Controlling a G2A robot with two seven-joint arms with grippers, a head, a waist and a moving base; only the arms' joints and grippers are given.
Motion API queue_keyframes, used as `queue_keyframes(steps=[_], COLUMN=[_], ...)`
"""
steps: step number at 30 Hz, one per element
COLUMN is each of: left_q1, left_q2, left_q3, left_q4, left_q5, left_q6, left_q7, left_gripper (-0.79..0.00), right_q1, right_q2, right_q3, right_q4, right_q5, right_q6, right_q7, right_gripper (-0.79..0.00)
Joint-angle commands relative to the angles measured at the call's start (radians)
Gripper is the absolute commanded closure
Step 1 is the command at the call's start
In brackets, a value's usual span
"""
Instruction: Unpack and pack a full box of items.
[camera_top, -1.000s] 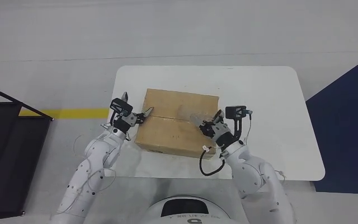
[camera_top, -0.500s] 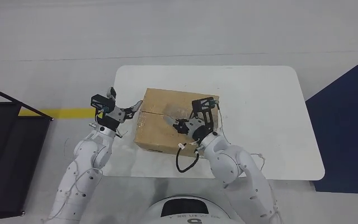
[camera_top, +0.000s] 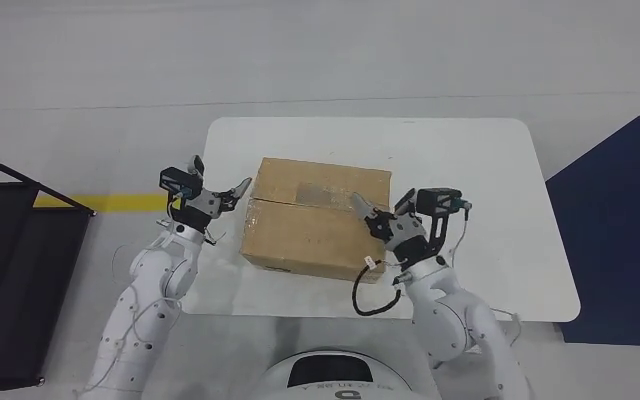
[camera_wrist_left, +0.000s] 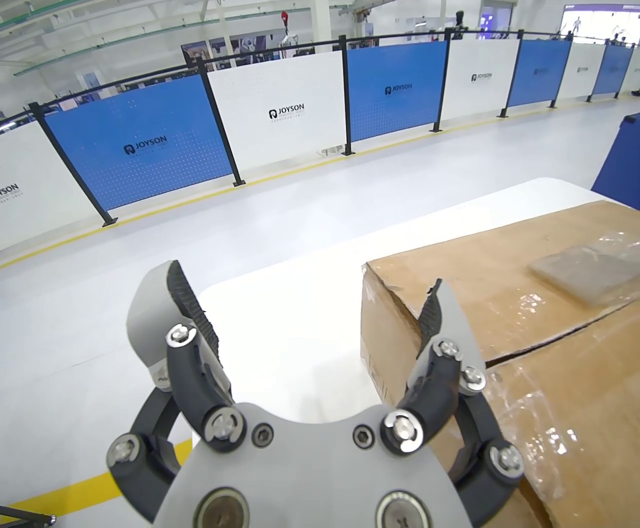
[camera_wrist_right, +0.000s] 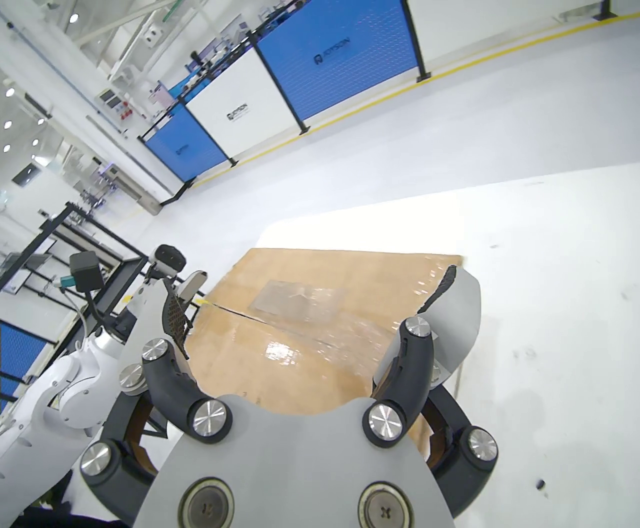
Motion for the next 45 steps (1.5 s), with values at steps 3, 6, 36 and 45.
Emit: queue_keyframes(steps=[3,6,36,45], left_q1=[-0.010,-0.020,-0.015,0.046], left_q2=[-0.001,-0.002,-0.004,0.005], left_q3=[0.005,0.015,-0.008,-0.036], left_q4=[0.015,0.024,0.011,-0.068], left_q5=[0.004,0.017,0.001,0.028], left_q6=[0.000,0.000,-0.016,-0.071], left_q7=[-0.008,-0.016,-0.006,-0.034], left_gripper=[-0.785,-0.785,-0.785,-0.785], right_q1=[-0.057,-0.046,0.084,0.086], right_q2=[0.006,0.010,0.019,0.023], right_q3=[0.080,0.098,-0.012,-0.027], right_q4=[0.023,0.056,0.110,0.106], right_q5=[0.100,0.145,0.114,0.103], right_q6=[-0.009,-0.057,-0.069,-0.057], right_q7=[0.027,0.053,0.075,0.082], right_gripper=[-0.785,-0.785,-0.785,-0.785])
